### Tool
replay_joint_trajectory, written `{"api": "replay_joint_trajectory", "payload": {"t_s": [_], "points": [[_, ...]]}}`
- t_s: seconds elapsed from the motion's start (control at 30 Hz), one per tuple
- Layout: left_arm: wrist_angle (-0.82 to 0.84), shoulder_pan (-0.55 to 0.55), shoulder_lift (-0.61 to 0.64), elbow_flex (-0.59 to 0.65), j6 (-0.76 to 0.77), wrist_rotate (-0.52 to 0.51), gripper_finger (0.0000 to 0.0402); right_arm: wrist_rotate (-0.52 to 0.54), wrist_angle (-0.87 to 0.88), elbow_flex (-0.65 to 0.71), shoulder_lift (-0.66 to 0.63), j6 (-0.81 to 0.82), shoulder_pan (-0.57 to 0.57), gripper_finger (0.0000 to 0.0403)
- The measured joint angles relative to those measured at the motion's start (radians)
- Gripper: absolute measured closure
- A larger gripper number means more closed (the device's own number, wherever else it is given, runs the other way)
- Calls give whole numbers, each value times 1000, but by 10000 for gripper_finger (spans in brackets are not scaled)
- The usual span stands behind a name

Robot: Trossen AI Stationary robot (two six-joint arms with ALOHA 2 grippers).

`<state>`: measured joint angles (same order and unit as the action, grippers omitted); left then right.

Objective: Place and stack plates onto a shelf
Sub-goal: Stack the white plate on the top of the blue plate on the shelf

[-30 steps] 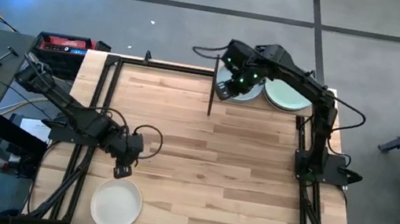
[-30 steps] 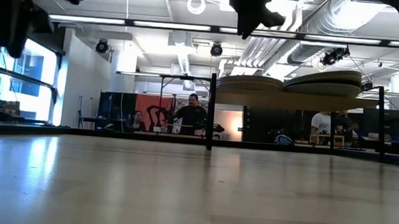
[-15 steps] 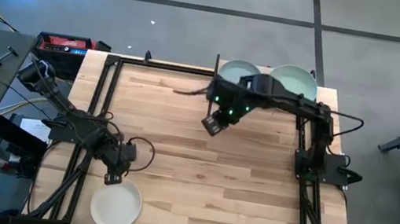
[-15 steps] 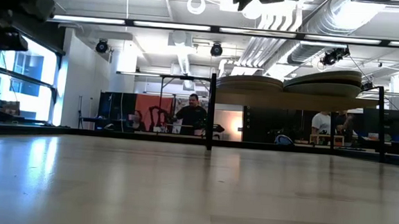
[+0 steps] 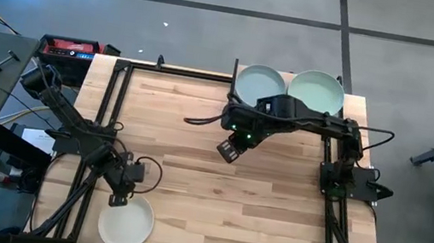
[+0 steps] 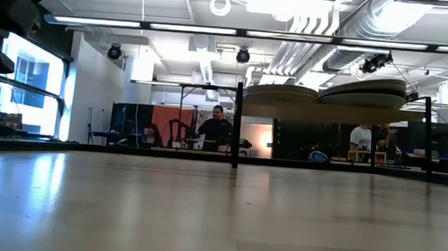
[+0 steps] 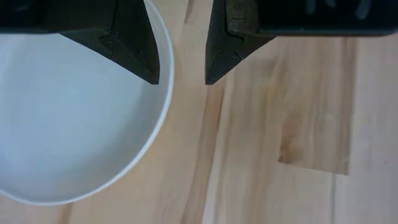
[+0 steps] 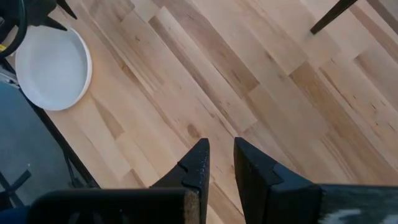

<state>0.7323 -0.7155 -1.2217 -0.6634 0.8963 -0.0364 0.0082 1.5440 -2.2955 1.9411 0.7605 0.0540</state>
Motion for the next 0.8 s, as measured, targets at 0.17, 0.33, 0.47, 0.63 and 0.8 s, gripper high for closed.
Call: {"api": "replay_joint_trajectory", "payload": {"t_s": [0.17, 0.33, 0.47, 0.63, 0.8], "points": [[-63, -14, 0, 33, 17, 9, 284, 0, 0, 0, 0, 0, 0, 352], [-86, -20, 0, 49, 19, 16, 284, 1, 0, 0, 0, 0, 0, 352], [-85, -20, 0, 49, 13, 25, 284, 1, 0, 0, 0, 0, 0, 352], [-93, -20, -10, 49, 0, 27, 284, 9, 0, 0, 0, 0, 0, 352], [-119, -22, -47, 48, -9, 36, 284, 10, 0, 0, 0, 0, 0, 352]]}}
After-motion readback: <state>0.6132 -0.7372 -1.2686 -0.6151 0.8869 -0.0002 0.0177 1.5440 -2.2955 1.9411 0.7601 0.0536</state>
